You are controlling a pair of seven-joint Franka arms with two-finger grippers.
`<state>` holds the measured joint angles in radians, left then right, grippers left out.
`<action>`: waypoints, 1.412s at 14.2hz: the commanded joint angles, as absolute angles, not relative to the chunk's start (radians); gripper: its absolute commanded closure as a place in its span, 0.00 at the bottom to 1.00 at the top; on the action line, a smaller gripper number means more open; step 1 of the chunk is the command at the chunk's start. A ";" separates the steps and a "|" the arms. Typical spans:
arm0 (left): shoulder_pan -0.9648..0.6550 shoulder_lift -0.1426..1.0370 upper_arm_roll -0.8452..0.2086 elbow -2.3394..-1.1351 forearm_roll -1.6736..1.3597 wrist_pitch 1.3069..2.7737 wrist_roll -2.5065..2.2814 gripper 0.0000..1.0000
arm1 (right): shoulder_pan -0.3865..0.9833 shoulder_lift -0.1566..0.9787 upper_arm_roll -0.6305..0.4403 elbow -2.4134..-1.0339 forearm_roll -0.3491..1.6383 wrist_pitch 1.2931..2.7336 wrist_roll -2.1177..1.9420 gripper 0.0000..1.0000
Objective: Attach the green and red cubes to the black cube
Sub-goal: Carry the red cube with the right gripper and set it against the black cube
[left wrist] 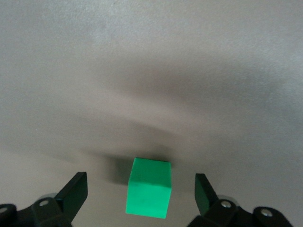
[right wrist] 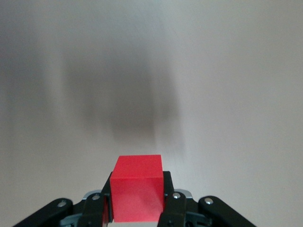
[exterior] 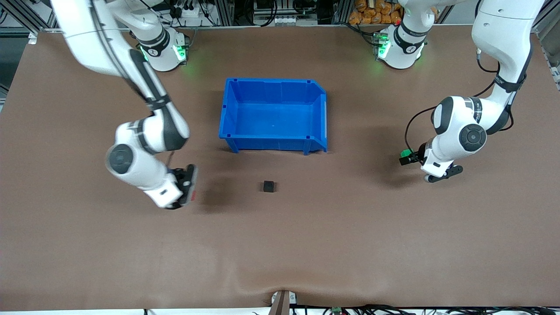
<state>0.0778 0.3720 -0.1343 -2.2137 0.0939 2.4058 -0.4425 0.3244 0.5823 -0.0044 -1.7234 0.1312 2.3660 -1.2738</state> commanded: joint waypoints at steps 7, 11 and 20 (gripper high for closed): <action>0.086 0.370 -0.141 -2.238 0.118 2.427 -0.466 0.00 | 0.498 0.753 -0.018 -1.534 0.129 2.358 -1.188 1.00; 0.083 0.388 -0.141 -2.224 0.117 2.428 -0.466 0.14 | 0.540 0.764 -0.018 -1.534 0.126 2.358 -1.083 1.00; 0.081 0.410 -0.141 -2.197 0.118 2.428 -0.466 0.28 | 0.592 0.859 -0.023 -1.416 0.117 2.355 -0.951 1.00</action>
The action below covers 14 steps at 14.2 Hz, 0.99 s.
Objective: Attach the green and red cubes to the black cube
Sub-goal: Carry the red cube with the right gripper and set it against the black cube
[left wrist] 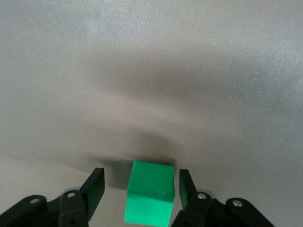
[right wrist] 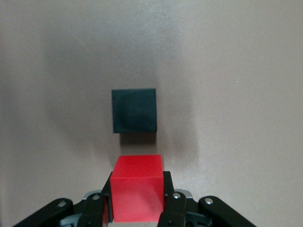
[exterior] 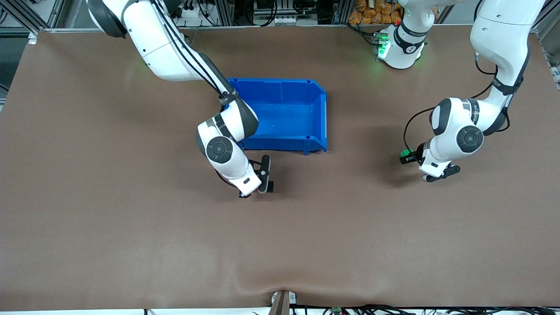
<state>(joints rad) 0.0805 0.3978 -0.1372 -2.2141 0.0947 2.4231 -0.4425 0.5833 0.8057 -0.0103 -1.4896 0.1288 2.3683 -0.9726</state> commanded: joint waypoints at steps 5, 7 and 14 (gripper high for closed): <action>0.081 0.408 -0.141 -2.198 0.118 2.428 -0.465 0.32 | 0.604 0.880 -0.025 -1.397 0.112 2.362 -0.936 0.98; 0.081 0.407 -0.141 -2.200 0.118 2.428 -0.465 0.32 | 0.607 0.882 -0.025 -1.397 0.112 2.362 -0.911 0.46; 0.081 0.403 -0.141 -2.203 0.120 2.427 -0.463 0.41 | 0.601 0.859 -0.026 -1.414 0.110 2.359 -0.905 0.00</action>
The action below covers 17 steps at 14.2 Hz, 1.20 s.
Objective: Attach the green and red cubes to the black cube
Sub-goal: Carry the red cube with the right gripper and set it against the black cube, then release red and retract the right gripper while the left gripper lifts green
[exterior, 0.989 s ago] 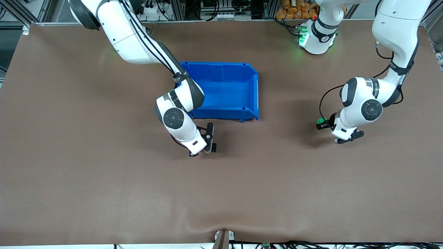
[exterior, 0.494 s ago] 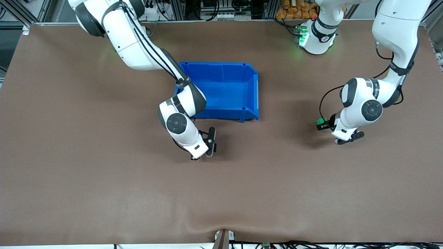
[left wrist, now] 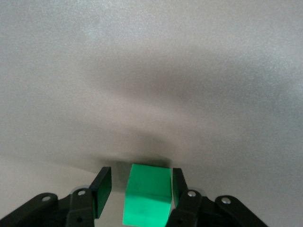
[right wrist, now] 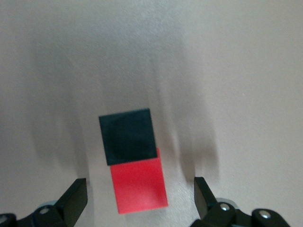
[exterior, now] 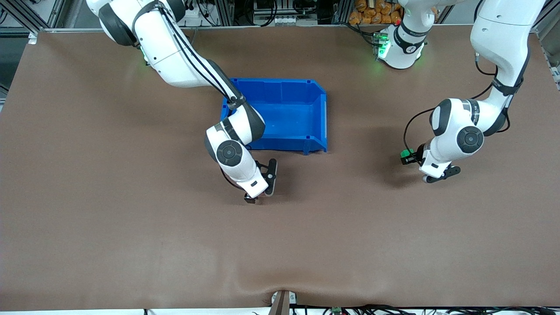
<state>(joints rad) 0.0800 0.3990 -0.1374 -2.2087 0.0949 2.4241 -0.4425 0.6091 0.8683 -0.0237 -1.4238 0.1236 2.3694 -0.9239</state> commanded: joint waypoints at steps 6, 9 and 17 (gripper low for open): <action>0.080 0.399 -0.143 -2.204 0.121 2.427 -0.456 0.47 | 0.444 0.697 -0.026 -1.492 0.114 2.326 -0.888 0.00; 0.078 0.399 -0.143 -2.204 0.121 2.427 -0.451 0.48 | 0.312 0.637 -0.026 -1.496 0.114 2.257 -0.845 0.00; 0.075 0.400 -0.143 -2.200 0.123 2.427 -0.451 0.96 | 0.032 0.468 -0.026 -1.549 0.114 2.169 -0.688 0.00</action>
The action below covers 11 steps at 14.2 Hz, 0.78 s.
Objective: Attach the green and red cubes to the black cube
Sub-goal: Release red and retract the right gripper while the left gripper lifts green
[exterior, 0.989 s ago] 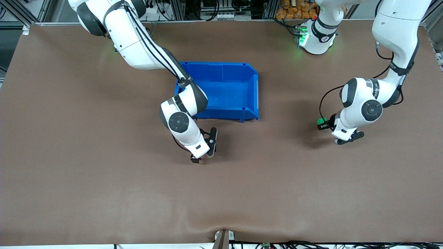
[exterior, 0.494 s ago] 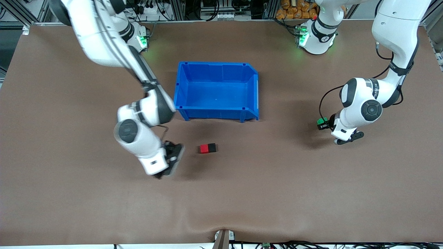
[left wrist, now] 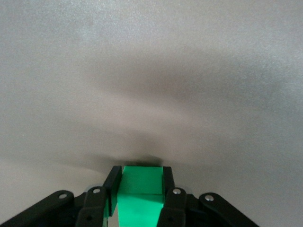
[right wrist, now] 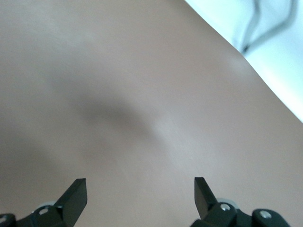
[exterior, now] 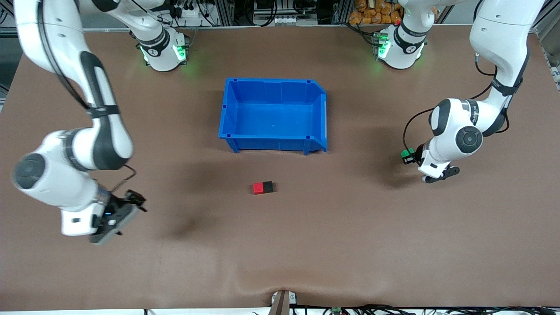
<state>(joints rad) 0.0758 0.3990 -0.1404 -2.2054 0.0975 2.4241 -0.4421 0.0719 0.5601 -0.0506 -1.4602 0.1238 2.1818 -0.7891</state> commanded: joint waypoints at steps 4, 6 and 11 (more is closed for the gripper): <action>0.083 0.400 -0.143 -2.198 0.123 2.427 -0.466 1.00 | 0.031 0.315 -0.031 -1.715 0.109 2.171 -0.361 0.00; 0.083 0.397 -0.143 -2.195 0.121 2.427 -0.472 1.00 | 0.031 0.221 -0.034 -1.814 0.091 2.168 -0.270 0.00; 0.081 0.384 -0.143 -2.123 0.112 2.405 -0.596 1.00 | 0.028 0.061 -0.035 -1.931 0.031 2.041 -0.114 0.00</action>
